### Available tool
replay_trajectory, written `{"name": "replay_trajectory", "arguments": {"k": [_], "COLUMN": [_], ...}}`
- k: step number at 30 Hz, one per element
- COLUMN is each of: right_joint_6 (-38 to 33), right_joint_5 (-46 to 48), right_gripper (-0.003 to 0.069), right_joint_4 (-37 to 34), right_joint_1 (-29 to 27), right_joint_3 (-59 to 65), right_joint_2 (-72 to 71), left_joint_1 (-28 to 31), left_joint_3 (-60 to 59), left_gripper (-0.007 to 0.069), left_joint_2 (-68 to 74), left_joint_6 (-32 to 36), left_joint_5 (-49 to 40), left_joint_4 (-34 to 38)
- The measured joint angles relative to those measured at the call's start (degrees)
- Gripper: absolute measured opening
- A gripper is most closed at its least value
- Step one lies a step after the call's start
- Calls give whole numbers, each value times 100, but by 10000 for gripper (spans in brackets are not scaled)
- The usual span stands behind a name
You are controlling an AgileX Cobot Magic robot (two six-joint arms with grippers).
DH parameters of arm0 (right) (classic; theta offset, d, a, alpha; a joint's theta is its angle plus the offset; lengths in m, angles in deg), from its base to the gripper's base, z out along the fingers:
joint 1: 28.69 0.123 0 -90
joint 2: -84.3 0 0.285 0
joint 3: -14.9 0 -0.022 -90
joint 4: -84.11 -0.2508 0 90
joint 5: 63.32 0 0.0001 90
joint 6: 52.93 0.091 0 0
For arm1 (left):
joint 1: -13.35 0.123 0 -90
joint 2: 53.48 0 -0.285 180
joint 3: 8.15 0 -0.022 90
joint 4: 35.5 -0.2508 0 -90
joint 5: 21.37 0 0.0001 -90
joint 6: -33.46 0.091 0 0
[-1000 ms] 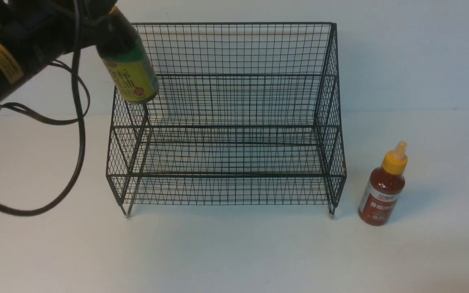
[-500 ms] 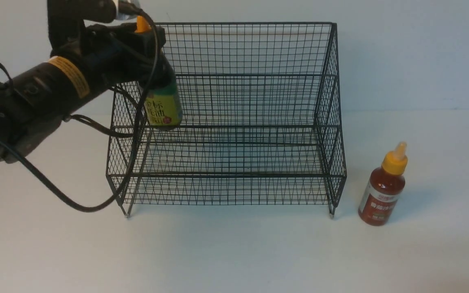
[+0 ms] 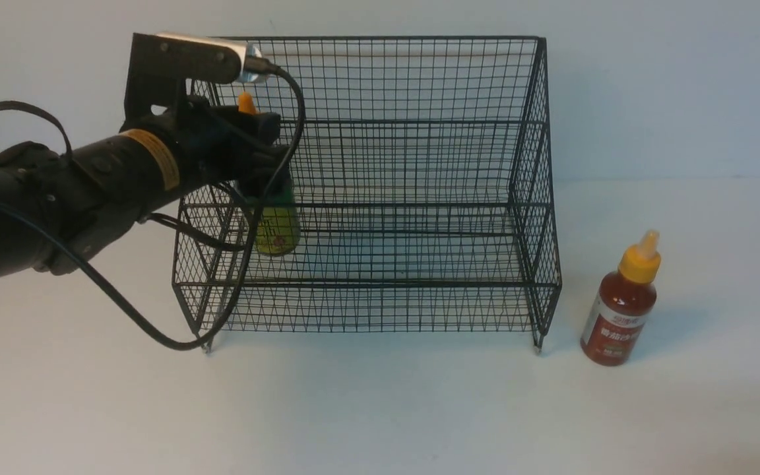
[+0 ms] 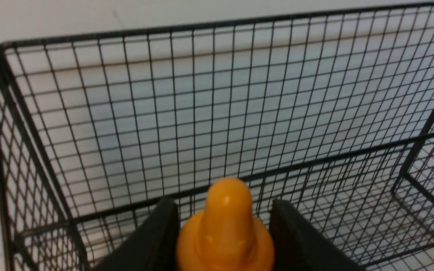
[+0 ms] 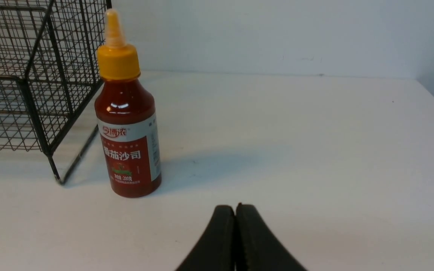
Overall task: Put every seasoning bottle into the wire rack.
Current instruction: Use the left arm to put the condiment bottle back on the shelf
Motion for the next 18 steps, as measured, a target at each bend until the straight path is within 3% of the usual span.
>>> {"name": "replay_trajectory", "arguments": {"k": [6,10,13,18], "right_joint_6": [0,0,0,0], "right_joint_5": [0,0,0,0], "right_gripper": [-15,-15,-15,-15], "right_joint_4": [0,0,0,0], "right_joint_1": [0,0,0,0], "right_joint_3": [0,0,0,0], "right_joint_2": [0,0,0,0], "left_joint_1": [-29,-29,-29,-29], "left_joint_3": [0,25,25,25], "left_gripper": [293,432,486,508], "left_joint_2": [137,158,137,-315], "left_joint_6": [-119,-163,-163,-226], "left_joint_5": [-112,13,3,-510], "left_joint_4": [-2,-2,-27,-221]}}
